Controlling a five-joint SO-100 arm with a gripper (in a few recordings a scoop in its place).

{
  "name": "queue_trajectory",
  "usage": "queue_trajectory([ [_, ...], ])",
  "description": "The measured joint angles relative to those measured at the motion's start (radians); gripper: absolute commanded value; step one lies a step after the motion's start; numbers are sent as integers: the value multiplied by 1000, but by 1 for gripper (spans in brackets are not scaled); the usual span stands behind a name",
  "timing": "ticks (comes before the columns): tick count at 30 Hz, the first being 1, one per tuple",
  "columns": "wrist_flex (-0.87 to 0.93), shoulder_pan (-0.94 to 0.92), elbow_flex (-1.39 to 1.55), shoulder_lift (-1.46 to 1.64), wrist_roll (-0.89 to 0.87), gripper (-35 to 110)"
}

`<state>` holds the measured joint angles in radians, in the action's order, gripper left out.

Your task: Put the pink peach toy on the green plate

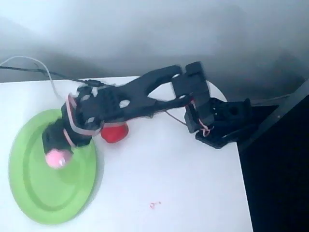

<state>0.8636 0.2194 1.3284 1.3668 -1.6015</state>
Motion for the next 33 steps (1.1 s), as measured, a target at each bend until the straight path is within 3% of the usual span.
queue_trajectory([
  [5, -2, 15, -37, -173, 9, 0],
  [13, -158, 15, -130, -299, 12, 2],
  [17, -160, 2, -144, -301, 31, 54],
  [20, -166, -14, -158, -301, 21, 66],
  [33, -100, -20, -163, -253, 31, 68],
])
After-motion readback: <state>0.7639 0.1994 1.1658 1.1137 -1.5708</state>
